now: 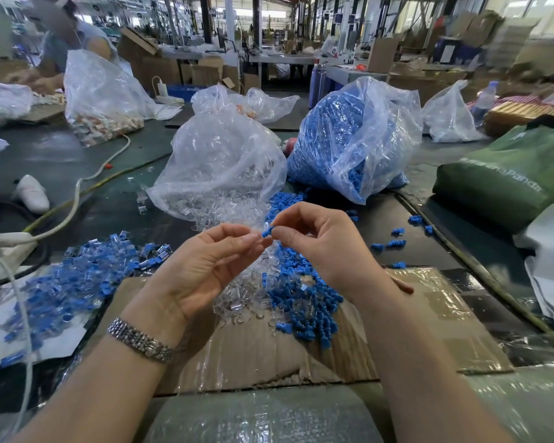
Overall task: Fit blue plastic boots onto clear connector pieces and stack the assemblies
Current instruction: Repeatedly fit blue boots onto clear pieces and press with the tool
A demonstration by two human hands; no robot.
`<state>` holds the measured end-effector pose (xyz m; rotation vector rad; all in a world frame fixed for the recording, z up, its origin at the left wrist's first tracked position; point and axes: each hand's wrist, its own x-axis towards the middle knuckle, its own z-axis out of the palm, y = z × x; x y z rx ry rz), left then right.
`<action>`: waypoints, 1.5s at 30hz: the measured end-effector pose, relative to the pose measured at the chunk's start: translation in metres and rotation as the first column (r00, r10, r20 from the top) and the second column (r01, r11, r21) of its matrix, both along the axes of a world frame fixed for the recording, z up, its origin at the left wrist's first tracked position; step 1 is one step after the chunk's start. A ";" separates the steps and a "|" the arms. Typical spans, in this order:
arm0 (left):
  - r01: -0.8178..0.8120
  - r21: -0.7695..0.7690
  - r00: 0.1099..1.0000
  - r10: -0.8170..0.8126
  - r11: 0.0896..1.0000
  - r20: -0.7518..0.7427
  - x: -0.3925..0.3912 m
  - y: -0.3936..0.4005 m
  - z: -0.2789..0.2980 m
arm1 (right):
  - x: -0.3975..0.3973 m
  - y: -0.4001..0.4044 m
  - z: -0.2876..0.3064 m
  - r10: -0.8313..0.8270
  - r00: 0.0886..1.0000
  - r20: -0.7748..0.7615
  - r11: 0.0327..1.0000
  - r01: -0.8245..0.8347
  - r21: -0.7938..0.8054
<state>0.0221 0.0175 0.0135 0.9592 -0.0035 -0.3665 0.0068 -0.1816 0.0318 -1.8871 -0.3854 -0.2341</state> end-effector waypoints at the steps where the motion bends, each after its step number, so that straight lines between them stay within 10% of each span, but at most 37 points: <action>1: -0.003 0.009 1.000 0.003 1.000 0.010 -0.001 -0.001 0.000 | -0.001 0.000 0.000 0.009 1.000 0.011 1.000 -0.009 -0.024; 27: -0.007 0.323 0.971 -0.070 0.946 0.227 -0.013 -0.004 0.008 | -0.003 -0.001 -0.002 0.061 0.994 0.093 0.967 -0.035 -0.253; 31: 0.003 0.287 0.972 -0.070 0.958 0.223 -0.010 0.000 0.005 | -0.001 -0.019 0.003 -0.177 0.983 0.038 0.927 0.180 -0.330; 36: 0.011 0.263 0.968 -0.076 0.965 0.238 -0.006 0.003 0.001 | 0.005 -0.048 -0.002 -0.643 0.731 -0.228 0.500 0.174 -0.849; 45: -0.026 0.194 0.980 -0.014 0.981 0.200 -0.004 0.006 0.002 | 0.009 -0.049 -0.006 -0.612 0.749 -0.254 0.625 0.261 -0.736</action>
